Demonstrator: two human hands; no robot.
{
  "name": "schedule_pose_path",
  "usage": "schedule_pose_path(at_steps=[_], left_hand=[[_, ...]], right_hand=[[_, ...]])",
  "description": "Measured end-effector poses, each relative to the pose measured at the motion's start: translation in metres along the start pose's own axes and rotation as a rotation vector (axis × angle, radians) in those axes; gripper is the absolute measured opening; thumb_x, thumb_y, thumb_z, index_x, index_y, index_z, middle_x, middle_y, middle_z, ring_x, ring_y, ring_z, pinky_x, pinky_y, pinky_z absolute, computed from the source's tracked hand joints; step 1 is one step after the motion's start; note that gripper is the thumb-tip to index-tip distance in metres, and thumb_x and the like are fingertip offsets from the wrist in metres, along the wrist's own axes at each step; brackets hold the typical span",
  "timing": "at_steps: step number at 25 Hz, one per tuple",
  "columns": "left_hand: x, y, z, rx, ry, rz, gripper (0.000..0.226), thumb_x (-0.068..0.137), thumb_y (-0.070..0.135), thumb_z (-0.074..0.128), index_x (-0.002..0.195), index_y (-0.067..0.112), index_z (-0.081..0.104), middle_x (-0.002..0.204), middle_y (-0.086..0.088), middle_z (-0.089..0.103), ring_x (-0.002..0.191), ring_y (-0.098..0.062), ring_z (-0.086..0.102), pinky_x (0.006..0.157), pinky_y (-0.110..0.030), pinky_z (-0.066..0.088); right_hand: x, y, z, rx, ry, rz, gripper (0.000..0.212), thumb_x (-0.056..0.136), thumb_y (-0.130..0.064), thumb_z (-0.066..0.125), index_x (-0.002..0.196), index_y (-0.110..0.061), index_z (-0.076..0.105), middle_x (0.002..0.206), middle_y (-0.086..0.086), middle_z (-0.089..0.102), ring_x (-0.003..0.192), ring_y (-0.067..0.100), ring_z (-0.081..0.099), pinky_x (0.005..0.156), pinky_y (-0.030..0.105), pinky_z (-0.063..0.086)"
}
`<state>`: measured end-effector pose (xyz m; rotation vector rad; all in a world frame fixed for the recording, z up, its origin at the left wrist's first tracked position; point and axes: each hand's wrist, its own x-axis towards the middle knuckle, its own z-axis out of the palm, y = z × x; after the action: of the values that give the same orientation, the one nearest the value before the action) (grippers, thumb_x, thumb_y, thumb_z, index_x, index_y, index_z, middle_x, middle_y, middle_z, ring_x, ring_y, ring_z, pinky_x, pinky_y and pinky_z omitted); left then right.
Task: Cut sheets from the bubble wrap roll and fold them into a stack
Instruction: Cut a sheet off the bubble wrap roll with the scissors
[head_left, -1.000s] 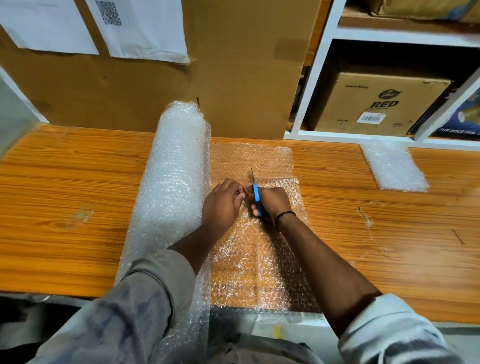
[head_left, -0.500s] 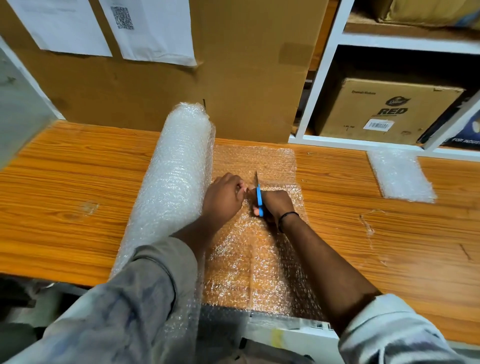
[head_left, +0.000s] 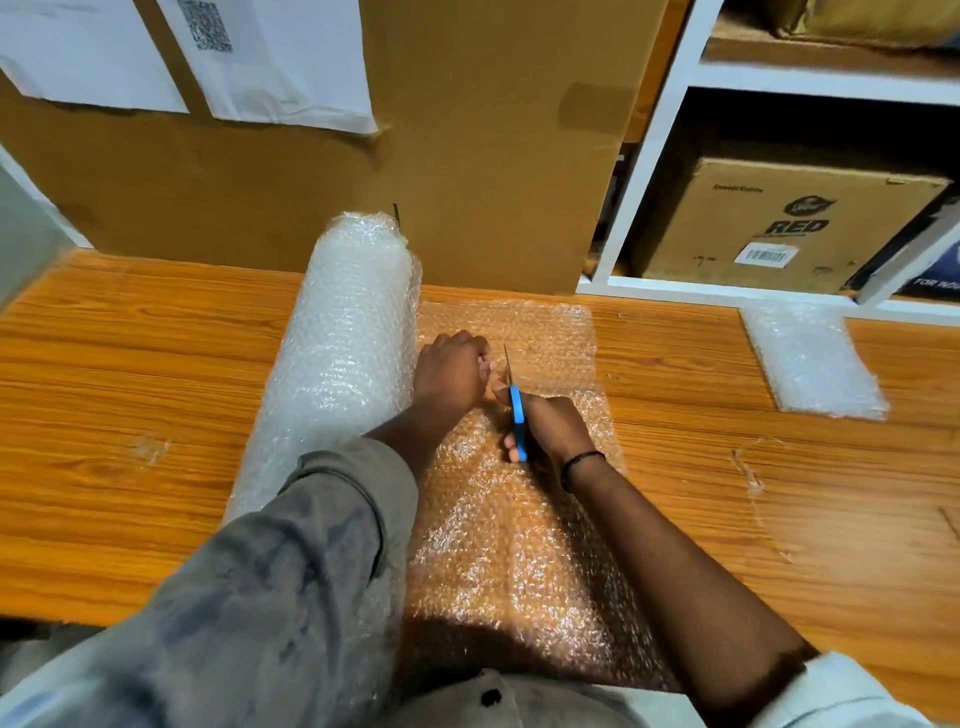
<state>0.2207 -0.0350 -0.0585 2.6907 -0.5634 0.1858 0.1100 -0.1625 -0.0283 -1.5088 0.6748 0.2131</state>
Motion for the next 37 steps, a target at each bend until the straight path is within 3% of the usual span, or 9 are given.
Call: schedule_pose_path(at_steps=[5, 11, 15, 19, 22, 29, 34, 37], left_hand=[[0.001, -0.011, 0.015, 0.005, -0.001, 0.039, 0.028, 0.090, 0.023, 0.067, 0.118, 0.020, 0.064, 0.117, 0.000, 0.063, 0.107, -0.023, 0.054, 0.087, -0.038, 0.041], [0.000, -0.016, 0.024, -0.067, 0.103, 0.068, 0.023, 0.088, 0.016, 0.060, 0.111, 0.019, 0.065, 0.110, 0.000, 0.063, 0.102, -0.023, 0.056, 0.085, -0.038, 0.043], [0.001, -0.020, 0.029, -0.070, 0.130, 0.100, 0.022, 0.096, 0.026, 0.049, 0.110, 0.020, 0.065, 0.109, 0.001, 0.063, 0.100, -0.022, 0.057, 0.084, -0.039, 0.046], [0.001, -0.019, 0.029, -0.063, 0.138, 0.116, 0.020, 0.094, 0.022, 0.053, 0.111, 0.020, 0.064, 0.110, 0.001, 0.063, 0.101, -0.021, 0.056, 0.085, -0.037, 0.044], [0.000, -0.018, 0.028, -0.070, 0.130, 0.108, 0.025, 0.091, 0.018, 0.053, 0.113, 0.018, 0.064, 0.112, 0.000, 0.063, 0.103, -0.022, 0.057, 0.086, -0.038, 0.045], [0.000, -0.020, 0.030, -0.107, 0.160, 0.130, 0.014, 0.098, 0.018, 0.057, 0.110, 0.019, 0.064, 0.109, 0.001, 0.063, 0.099, -0.021, 0.057, 0.083, -0.037, 0.046], [0.010, -0.019, 0.030, -0.228, 0.171, 0.063, 0.014, 0.097, 0.021, 0.058, 0.109, 0.018, 0.065, 0.107, 0.000, 0.063, 0.098, -0.022, 0.060, 0.083, -0.040, 0.050], [0.031, -0.015, 0.027, -0.179, 0.094, -0.051, 0.028, 0.099, 0.028, 0.061, 0.126, 0.022, 0.064, 0.124, -0.001, 0.062, 0.111, -0.023, 0.059, 0.093, -0.041, 0.049]], right_hand=[[0.016, -0.008, 0.012, 0.021, 0.023, -0.010, 0.051, 0.072, -0.040, 0.082, 0.086, 0.009, 0.077, 0.064, 0.023, 0.068, 0.056, 0.031, 0.061, 0.064, 0.044, 0.055], [0.030, -0.017, 0.014, -0.024, 0.086, -0.054, 0.042, 0.083, -0.028, 0.078, 0.083, 0.014, 0.073, 0.061, 0.021, 0.066, 0.049, 0.029, 0.059, 0.059, 0.041, 0.053], [0.036, -0.015, 0.013, -0.168, 0.137, -0.107, 0.028, 0.078, -0.025, 0.076, 0.068, -0.001, 0.067, 0.059, 0.017, 0.065, 0.046, 0.025, 0.061, 0.059, 0.034, 0.048], [0.039, -0.018, 0.012, -0.142, 0.152, -0.097, 0.034, 0.082, -0.025, 0.077, 0.076, 0.008, 0.074, 0.061, 0.019, 0.070, 0.050, 0.026, 0.063, 0.060, 0.034, 0.051], [0.039, -0.028, 0.014, -0.098, 0.134, -0.078, 0.037, 0.084, -0.032, 0.076, 0.080, 0.005, 0.076, 0.063, 0.018, 0.070, 0.052, 0.028, 0.063, 0.059, 0.033, 0.053], [0.055, -0.032, 0.009, -0.235, 0.192, -0.088, 0.028, 0.075, -0.032, 0.078, 0.064, -0.008, 0.068, 0.063, 0.017, 0.070, 0.055, 0.027, 0.064, 0.059, 0.035, 0.049], [0.055, -0.030, 0.006, -0.213, 0.182, -0.074, 0.028, 0.079, -0.029, 0.079, 0.064, -0.007, 0.069, 0.062, 0.014, 0.071, 0.054, 0.026, 0.064, 0.055, 0.029, 0.048], [0.056, -0.032, 0.003, -0.168, 0.165, -0.055, 0.030, 0.082, -0.029, 0.081, 0.065, -0.008, 0.068, 0.064, 0.016, 0.073, 0.053, 0.026, 0.068, 0.051, 0.024, 0.049]])
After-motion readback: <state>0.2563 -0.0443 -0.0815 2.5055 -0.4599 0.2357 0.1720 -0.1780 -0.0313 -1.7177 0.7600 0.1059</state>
